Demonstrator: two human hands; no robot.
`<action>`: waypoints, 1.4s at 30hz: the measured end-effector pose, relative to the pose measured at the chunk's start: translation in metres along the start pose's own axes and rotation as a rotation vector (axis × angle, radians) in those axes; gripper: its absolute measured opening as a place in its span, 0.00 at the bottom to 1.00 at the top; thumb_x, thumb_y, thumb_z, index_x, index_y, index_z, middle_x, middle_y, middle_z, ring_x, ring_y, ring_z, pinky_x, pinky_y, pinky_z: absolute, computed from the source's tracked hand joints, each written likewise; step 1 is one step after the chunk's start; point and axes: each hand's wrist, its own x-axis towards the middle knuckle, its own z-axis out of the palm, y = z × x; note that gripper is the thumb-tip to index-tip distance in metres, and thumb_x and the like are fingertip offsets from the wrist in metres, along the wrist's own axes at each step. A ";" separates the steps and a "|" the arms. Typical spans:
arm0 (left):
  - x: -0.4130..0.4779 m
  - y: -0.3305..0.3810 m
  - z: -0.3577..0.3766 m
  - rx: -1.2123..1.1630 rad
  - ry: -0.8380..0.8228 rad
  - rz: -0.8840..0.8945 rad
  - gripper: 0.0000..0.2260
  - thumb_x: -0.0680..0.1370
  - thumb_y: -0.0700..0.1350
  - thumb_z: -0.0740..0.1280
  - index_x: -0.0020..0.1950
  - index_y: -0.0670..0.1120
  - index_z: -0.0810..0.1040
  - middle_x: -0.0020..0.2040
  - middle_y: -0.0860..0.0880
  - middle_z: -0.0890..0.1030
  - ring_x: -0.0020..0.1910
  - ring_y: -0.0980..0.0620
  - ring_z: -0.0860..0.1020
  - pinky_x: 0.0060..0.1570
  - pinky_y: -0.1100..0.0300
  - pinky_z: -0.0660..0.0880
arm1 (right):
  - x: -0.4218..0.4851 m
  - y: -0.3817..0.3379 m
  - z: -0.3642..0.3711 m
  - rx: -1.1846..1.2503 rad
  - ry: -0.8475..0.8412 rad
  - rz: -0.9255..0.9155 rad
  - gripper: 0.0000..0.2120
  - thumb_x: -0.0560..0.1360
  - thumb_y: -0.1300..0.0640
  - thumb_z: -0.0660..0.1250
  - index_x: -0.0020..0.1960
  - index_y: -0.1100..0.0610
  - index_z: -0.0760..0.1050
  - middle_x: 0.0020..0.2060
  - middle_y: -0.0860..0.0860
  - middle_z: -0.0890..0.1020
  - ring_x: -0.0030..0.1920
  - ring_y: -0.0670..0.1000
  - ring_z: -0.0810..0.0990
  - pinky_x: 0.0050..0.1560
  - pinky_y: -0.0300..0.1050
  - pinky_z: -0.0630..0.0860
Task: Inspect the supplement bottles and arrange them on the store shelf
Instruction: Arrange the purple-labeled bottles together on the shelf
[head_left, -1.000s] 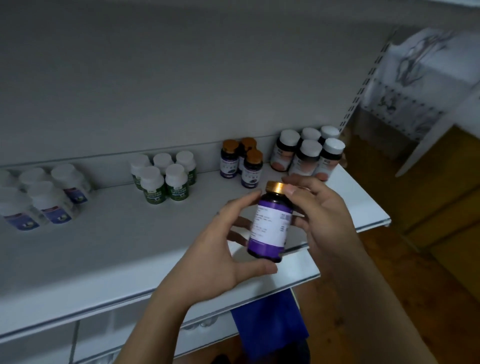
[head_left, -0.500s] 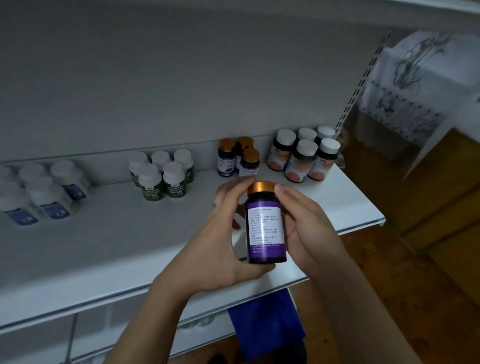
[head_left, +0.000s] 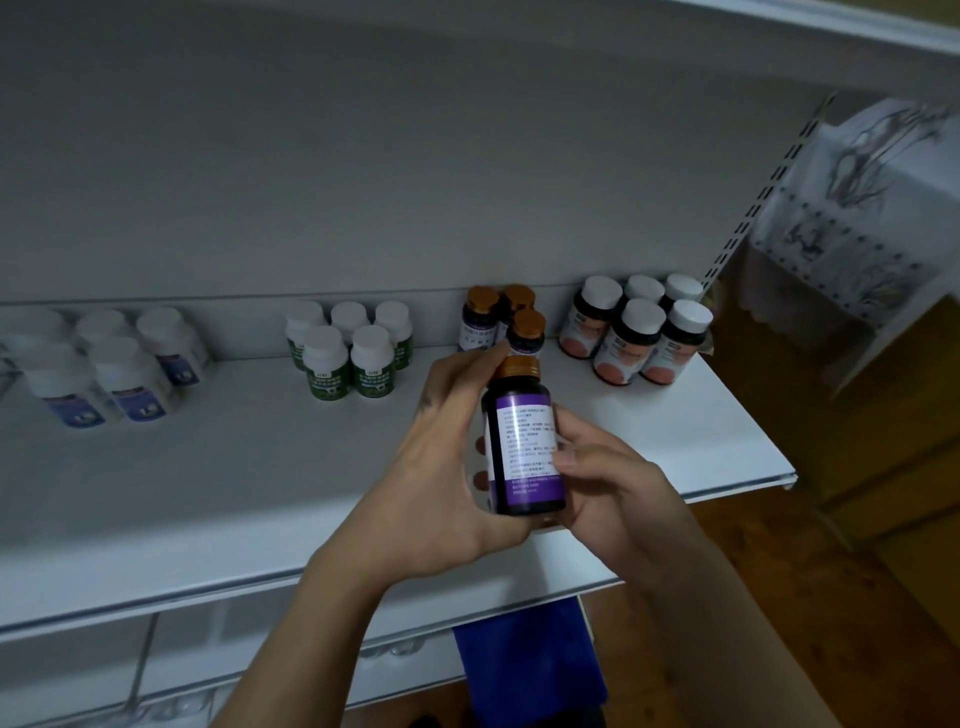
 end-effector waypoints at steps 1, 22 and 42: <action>0.000 0.000 0.000 -0.004 0.003 0.004 0.51 0.62 0.54 0.79 0.78 0.53 0.55 0.71 0.53 0.60 0.72 0.55 0.63 0.67 0.70 0.63 | 0.001 0.000 -0.001 -0.001 -0.007 0.002 0.26 0.65 0.59 0.69 0.64 0.57 0.77 0.55 0.64 0.81 0.54 0.64 0.82 0.54 0.55 0.80; 0.008 -0.003 0.027 -0.016 -0.026 -0.041 0.52 0.62 0.48 0.82 0.78 0.55 0.54 0.73 0.54 0.60 0.73 0.56 0.62 0.68 0.60 0.68 | -0.011 0.008 -0.032 0.088 -0.063 0.024 0.29 0.73 0.63 0.60 0.74 0.57 0.66 0.59 0.62 0.77 0.58 0.61 0.78 0.54 0.50 0.78; 0.005 -0.001 0.036 0.074 -0.063 -0.031 0.50 0.63 0.46 0.80 0.78 0.55 0.54 0.72 0.56 0.58 0.72 0.56 0.62 0.67 0.61 0.69 | -0.007 0.018 -0.035 0.287 0.009 0.045 0.28 0.66 0.59 0.72 0.66 0.57 0.75 0.52 0.59 0.80 0.49 0.58 0.81 0.51 0.51 0.80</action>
